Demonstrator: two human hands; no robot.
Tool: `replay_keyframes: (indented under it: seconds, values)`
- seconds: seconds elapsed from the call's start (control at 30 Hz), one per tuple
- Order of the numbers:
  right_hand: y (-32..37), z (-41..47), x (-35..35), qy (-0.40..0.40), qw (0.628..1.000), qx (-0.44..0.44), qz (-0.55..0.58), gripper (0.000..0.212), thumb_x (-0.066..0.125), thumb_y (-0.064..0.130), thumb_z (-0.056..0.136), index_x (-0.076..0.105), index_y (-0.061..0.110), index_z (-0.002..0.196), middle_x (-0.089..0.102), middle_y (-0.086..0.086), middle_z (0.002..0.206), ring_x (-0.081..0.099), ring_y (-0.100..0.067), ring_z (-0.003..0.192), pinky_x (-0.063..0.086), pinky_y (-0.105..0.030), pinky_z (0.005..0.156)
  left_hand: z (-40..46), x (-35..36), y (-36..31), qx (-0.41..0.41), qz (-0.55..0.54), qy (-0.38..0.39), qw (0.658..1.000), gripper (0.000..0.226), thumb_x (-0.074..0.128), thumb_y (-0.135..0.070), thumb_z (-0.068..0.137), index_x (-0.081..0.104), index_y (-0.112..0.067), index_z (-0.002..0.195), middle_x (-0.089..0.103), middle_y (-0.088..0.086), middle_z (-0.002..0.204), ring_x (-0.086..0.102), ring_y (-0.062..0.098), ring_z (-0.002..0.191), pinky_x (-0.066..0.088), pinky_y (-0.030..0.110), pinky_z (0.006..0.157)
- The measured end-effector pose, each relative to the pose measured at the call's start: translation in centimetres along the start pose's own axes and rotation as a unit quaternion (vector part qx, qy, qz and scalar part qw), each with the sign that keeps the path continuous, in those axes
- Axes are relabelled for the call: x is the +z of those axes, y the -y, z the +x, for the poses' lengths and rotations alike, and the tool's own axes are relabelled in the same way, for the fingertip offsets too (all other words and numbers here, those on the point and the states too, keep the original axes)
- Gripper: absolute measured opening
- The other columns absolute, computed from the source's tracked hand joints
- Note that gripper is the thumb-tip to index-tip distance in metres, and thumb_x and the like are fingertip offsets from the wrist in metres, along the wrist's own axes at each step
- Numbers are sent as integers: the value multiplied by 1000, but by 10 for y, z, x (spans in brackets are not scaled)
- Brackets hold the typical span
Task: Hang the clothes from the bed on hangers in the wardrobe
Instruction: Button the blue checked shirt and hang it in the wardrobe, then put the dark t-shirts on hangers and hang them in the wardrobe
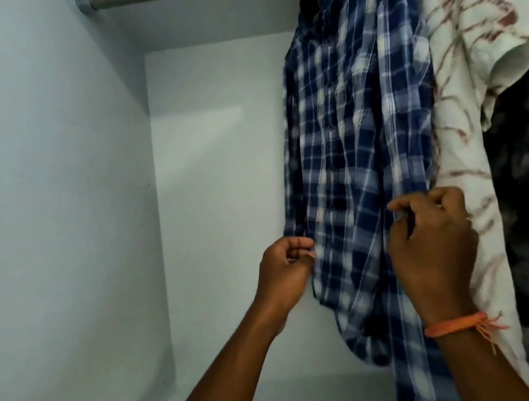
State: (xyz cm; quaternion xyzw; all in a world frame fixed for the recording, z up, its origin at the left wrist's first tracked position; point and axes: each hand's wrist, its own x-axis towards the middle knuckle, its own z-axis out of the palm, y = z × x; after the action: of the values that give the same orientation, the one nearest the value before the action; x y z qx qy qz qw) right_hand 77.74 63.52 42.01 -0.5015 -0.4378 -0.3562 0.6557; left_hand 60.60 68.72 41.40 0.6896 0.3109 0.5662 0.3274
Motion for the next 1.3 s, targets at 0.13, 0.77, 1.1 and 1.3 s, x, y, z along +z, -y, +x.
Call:
replay_keyframes:
  seconds: [0.13,0.77,1.1,1.3]
  values:
    - [21,-65,-26,53,995,63,-58,13,70,10,81,69,19,90,48,-15,112,52,-43,98,46,-55,81,-72,-17,20,-49,14,12,999,16,60,-11,94,67,-23,102,66,-7,88,60,6,74,44,10,58]
    - [160,-346,-141,440,830,268,213,16,71,10,83,67,25,84,62,3,97,59,-8,85,51,-38,80,-375,-114,71,-290,3,-210,934,14,60,-10,93,68,-19,102,69,-1,96,67,8,72,54,22,62]
    - [232,-409,-204,568,681,308,344,15,66,5,86,68,18,79,70,5,83,65,-13,82,50,-33,79,-514,-156,39,-351,151,-291,877,17,57,-13,92,67,-25,98,65,-10,97,63,11,91,52,21,81]
    - [265,-440,-244,595,639,339,350,7,66,9,89,69,14,85,68,2,85,64,-19,83,51,-34,81,-585,-167,21,-351,185,-245,884,15,51,-9,100,62,-17,107,59,-6,100,60,11,88,48,12,70]
